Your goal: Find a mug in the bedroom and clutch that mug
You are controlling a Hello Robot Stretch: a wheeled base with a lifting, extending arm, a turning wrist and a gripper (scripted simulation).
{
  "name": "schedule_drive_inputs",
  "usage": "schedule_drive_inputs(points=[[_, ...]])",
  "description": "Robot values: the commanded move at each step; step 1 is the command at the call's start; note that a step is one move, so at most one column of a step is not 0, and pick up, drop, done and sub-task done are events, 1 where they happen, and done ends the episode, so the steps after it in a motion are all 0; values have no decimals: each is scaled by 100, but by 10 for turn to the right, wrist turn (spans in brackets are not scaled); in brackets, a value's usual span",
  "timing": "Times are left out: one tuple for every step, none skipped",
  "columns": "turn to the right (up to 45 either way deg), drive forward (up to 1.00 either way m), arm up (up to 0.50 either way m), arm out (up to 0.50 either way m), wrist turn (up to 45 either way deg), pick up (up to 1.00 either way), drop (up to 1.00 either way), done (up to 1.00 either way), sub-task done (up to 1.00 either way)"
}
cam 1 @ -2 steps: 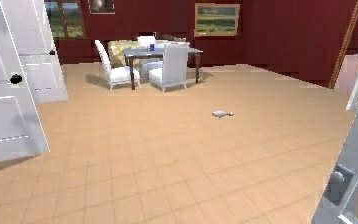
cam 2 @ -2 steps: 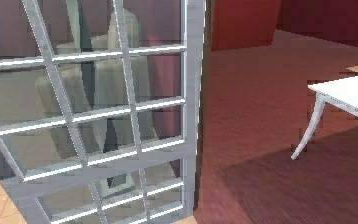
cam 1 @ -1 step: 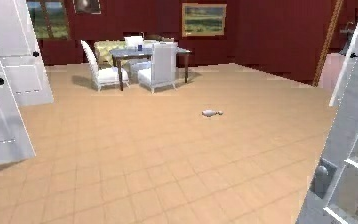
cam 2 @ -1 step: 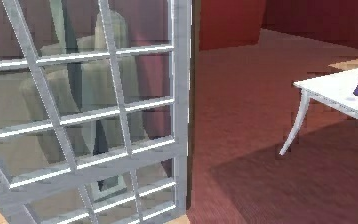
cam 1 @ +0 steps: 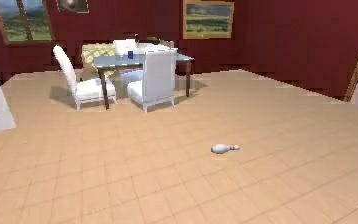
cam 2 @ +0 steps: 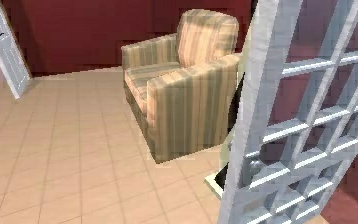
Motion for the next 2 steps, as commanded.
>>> schedule_drive_inputs(points=[[210, 0, 0, 0, 0, 0, 0, 0, 0], [0, 10, 0, 0, 0, 0, 0, 0, 0]])
